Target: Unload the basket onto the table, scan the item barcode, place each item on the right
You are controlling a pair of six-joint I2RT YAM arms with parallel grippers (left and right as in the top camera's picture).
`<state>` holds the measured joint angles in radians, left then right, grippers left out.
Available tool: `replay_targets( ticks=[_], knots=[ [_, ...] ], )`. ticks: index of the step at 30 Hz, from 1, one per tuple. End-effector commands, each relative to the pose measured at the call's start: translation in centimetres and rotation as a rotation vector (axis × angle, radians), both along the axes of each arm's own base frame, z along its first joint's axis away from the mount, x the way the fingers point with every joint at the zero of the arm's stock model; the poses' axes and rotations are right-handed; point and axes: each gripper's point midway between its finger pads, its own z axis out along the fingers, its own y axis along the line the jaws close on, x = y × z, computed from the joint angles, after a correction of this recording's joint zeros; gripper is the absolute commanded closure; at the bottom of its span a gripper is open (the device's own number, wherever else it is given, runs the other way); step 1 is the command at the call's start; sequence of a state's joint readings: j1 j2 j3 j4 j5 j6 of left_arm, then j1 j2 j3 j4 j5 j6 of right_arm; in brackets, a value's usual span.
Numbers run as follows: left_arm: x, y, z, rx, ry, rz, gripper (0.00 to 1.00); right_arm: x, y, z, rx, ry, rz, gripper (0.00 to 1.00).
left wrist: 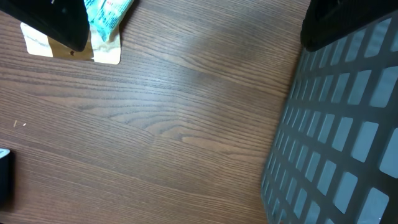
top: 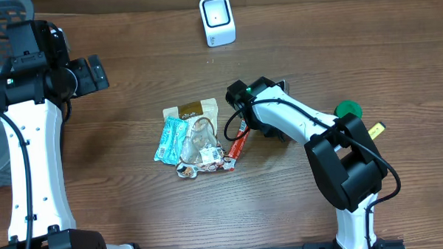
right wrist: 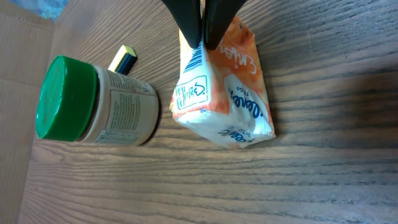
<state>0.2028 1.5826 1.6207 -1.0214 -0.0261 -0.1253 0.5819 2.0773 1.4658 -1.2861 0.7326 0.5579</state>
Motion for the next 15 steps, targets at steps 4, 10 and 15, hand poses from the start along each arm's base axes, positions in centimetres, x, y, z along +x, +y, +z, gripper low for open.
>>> replay_targets(
  ticks=[4, 10, 15],
  knots=[
    [0.34, -0.35, 0.14, -0.013, -0.008, -0.001, 0.00, -0.20, -0.26, -0.41, 0.001, 0.001, -0.020, 0.93],
    [0.35, -0.35, 0.15, -0.013, -0.008, -0.001, 0.00, -0.19, 0.00, -0.64, 0.019, 0.001, -0.025, 0.85],
    [0.34, -0.35, 0.14, -0.013, -0.008, -0.001, 0.00, 0.08, 0.69, -1.14, 0.064, -0.009, -0.033, 0.71]
  ],
)
